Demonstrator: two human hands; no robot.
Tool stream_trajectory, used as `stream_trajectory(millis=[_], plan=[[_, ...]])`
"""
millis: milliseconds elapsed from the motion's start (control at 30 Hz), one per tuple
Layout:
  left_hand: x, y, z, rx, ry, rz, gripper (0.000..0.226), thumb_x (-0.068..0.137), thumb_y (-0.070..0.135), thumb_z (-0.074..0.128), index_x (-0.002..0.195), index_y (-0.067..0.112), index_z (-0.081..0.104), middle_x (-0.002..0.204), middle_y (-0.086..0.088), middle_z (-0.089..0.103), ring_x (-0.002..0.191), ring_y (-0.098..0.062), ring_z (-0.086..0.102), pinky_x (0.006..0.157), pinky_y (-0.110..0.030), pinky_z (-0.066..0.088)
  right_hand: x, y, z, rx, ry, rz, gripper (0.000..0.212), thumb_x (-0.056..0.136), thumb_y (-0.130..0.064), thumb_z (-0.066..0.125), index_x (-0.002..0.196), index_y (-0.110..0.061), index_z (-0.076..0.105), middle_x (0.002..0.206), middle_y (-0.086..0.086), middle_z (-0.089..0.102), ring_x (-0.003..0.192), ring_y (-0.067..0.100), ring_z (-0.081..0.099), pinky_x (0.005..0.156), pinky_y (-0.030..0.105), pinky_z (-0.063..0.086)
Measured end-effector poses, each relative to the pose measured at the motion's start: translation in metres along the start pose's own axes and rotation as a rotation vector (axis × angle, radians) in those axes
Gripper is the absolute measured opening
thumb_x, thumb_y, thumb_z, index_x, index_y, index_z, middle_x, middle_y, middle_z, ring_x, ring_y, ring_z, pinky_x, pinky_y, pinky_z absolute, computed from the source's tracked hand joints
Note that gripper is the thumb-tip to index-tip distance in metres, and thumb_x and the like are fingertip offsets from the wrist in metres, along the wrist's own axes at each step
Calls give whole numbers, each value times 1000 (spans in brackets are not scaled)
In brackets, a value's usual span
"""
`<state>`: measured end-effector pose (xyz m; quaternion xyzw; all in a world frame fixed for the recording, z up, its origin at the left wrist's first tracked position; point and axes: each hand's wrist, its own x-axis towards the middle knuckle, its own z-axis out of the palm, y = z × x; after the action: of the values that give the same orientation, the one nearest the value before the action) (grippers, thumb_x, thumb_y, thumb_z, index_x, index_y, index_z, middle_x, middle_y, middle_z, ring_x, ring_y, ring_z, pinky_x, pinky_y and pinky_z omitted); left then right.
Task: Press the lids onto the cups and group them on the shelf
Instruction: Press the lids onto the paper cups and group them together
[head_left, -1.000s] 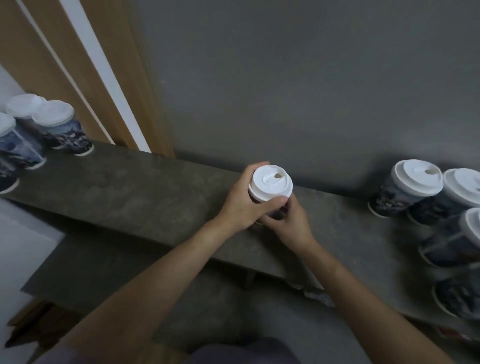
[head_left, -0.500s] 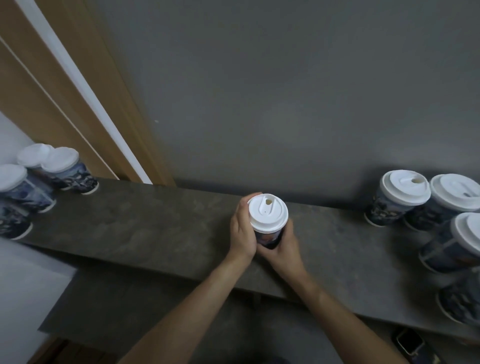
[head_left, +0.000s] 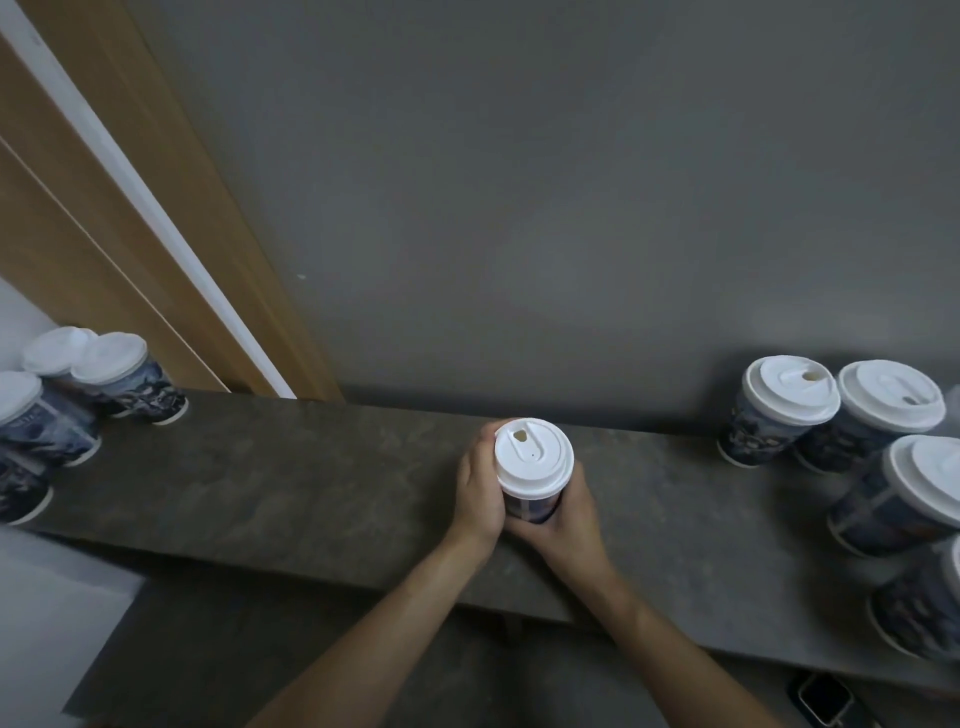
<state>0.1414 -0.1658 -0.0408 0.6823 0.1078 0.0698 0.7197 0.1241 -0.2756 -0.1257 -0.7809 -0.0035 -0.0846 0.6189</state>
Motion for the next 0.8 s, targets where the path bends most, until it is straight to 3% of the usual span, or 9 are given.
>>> stream_trajectory(millis=[133, 233, 300, 400, 567, 667, 733, 800], plan=[[20, 16, -3, -26, -297, -155, 43, 105, 14, 42, 89, 16, 81, 93, 3, 78, 90, -6, 71, 85, -25, 54, 2, 2, -4, -33, -26, 5, 85, 62, -27, 99, 131, -37, 52, 131, -20, 64, 121, -6, 60, 101, 24, 52], [21, 11, -3, -84, -191, -236, 42, 104, 17, 48, 77, 18, 81, 84, 5, 78, 81, -5, 70, 82, -28, 52, 4, 3, -3, -38, -63, -1, 85, 64, -26, 97, 138, -23, 55, 136, -14, 65, 127, 0, 60, 107, 32, 51], [12, 3, -1, -80, -92, -200, 36, 104, 17, 48, 86, 15, 79, 89, 3, 79, 88, -9, 71, 84, -27, 54, 3, 0, -1, 9, -38, 11, 95, 59, -35, 102, 138, -24, 52, 136, -15, 64, 127, 1, 59, 104, 24, 50], [5, 3, 3, -60, -17, -128, 39, 104, 13, 43, 85, 16, 77, 84, 7, 78, 83, -3, 70, 78, -20, 53, 1, 0, 1, 19, -5, 41, 95, 53, -40, 103, 130, -31, 49, 131, -18, 64, 122, -3, 61, 97, 15, 48], [30, 12, -5, -26, -391, -235, 45, 102, 31, 46, 108, -2, 76, 108, -16, 76, 100, -20, 69, 95, -36, 51, 3, 1, -3, -37, -36, 15, 88, 61, -22, 97, 138, -23, 53, 134, -14, 64, 124, -2, 60, 105, 27, 50], [30, 2, -6, -85, -230, -284, 33, 101, 27, 55, 93, 5, 78, 94, -7, 78, 85, -11, 70, 84, -28, 53, 3, -6, -3, -39, -56, -32, 87, 63, -12, 95, 137, -28, 54, 135, -18, 62, 126, -6, 57, 106, 18, 46], [18, 2, 2, -97, -73, -235, 32, 104, 17, 51, 83, 15, 75, 77, 8, 77, 74, 0, 69, 72, -17, 52, 3, -7, -1, 3, -30, -13, 90, 60, -26, 100, 136, -25, 53, 135, -15, 63, 126, -2, 59, 103, 17, 47], [11, -5, 4, -86, 14, -186, 35, 106, 18, 47, 84, 18, 74, 76, 12, 76, 74, 2, 69, 70, -14, 52, 1, -6, 0, 34, 4, 27, 92, 57, -39, 101, 133, -26, 52, 132, -15, 64, 122, -2, 61, 98, 16, 49]])
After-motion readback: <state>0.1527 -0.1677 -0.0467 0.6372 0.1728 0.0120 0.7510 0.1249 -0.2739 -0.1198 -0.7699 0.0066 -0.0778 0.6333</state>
